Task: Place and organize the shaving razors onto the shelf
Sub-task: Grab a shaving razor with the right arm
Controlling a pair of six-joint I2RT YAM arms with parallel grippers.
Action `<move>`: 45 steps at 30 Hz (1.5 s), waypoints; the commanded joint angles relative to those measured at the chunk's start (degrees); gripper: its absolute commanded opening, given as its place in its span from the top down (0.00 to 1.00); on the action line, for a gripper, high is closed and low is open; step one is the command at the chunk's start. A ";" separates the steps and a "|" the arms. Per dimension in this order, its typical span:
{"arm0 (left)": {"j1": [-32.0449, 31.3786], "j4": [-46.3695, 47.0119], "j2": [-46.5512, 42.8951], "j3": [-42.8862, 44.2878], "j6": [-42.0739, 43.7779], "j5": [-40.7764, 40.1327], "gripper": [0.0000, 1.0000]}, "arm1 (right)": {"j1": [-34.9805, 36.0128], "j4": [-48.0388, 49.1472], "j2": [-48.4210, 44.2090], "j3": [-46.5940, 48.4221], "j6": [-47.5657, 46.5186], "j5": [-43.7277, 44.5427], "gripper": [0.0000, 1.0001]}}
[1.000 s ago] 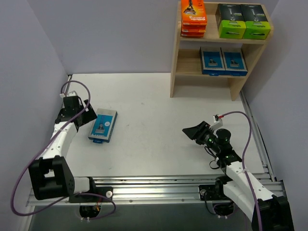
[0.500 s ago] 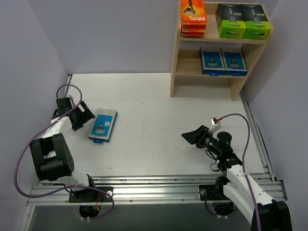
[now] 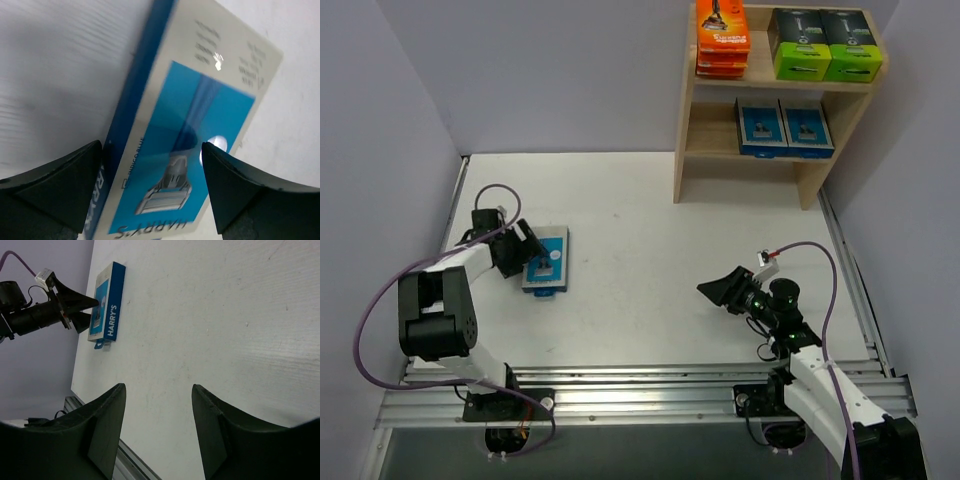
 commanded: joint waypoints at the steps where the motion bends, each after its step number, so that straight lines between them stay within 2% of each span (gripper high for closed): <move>1: -10.68 1.40 -7.46 -2.74 -4.57 1.11 0.11 | -0.41 2.09 -1.35 0.29 -0.18 -0.38 0.49; 6: -24.74 5.95 -11.70 -5.73 -12.64 -2.49 0.11 | -0.41 1.82 -1.26 0.11 -0.01 -0.29 0.49; 11: -31.36 4.48 -10.30 -2.06 -12.67 -7.94 0.11 | -0.41 1.30 -1.26 -0.16 0.52 -0.29 0.49; 16: -31.72 1.32 -13.63 -1.60 -11.52 -10.23 0.11 | -0.41 1.38 -0.30 0.02 0.35 0.32 0.49; 19: -31.80 -3.41 -18.63 -1.08 -9.50 -14.17 0.09 | -0.41 3.84 2.68 0.11 0.34 0.32 0.54; 21: -32.16 -6.68 -21.79 0.85 -7.23 -17.34 0.02 | -0.41 5.60 4.44 0.28 0.17 0.15 0.64; 22: -32.33 -8.78 -25.38 1.38 -6.43 -19.44 0.06 | -0.33 5.69 6.19 0.37 0.08 0.32 0.67; 23: -32.33 -8.97 -27.33 1.65 -5.64 -19.55 0.06 | -0.41 6.30 6.91 0.63 -0.27 0.32 0.74; 24: -32.07 -8.98 -31.18 1.65 -4.50 -19.29 0.06 | -0.41 6.39 7.78 0.90 -0.53 0.24 0.77; 26: -30.76 -6.79 -34.36 0.77 -3.96 -15.72 0.06 | -0.33 6.30 9.81 1.43 -1.06 0.41 0.80; 28: -26.11 -3.90 -36.92 -0.37 -4.92 -9.65 0.06 | -0.41 6.22 11.04 2.13 -1.33 0.76 0.80; 29: -24.18 -2.49 -37.45 -0.72 -5.19 -1.88 0.03 | -0.33 6.30 11.22 2.22 -1.24 0.94 0.80; 30: -22.24 -1.60 -37.89 -0.90 -5.80 1.07 0.20 | -0.41 6.13 11.39 2.48 -1.33 1.11 0.80; 32: -18.19 -0.28 -37.89 -0.47 -5.81 5.39 0.40 | -0.33 5.61 11.57 2.66 -1.33 1.81 0.80; 33: -17.23 -0.71 -37.55 -0.03 -5.37 7.50 0.65 | -0.41 5.43 11.57 2.66 -1.24 2.08 0.80; 34: -15.74 -1.50 -37.28 0.50 -4.85 8.74 0.78 | -0.41 5.16 11.48 2.74 -1.15 2.34 0.80; 35: -15.29 -2.20 -36.84 1.46 -4.23 9.53 0.88 | -0.41 4.99 11.40 2.75 -0.98 2.61 0.80; 37: -14.84 -3.78 -35.88 2.35 -2.47 10.59 0.97 | -0.33 4.81 11.13 2.66 -0.36 2.96 0.80; 42: -14.93 -1.07 -36.57 0.87 -2.11 11.56 0.98 | -0.33 4.28 10.78 2.75 0.26 4.71 0.80; 43: -14.93 -0.46 -36.58 0.77 -2.12 11.73 0.93 | -0.33 4.20 11.04 2.75 0.43 4.89 0.80; 44: -14.84 -0.71 -36.40 0.94 -2.03 11.74 0.55 | -0.33 4.63 11.22 2.83 0.87 4.98 0.80; 45: -14.93 -0.89 -36.14 1.21 -1.85 11.74 0.41 | -0.24 4.89 11.57 2.83 1.13 5.16 0.80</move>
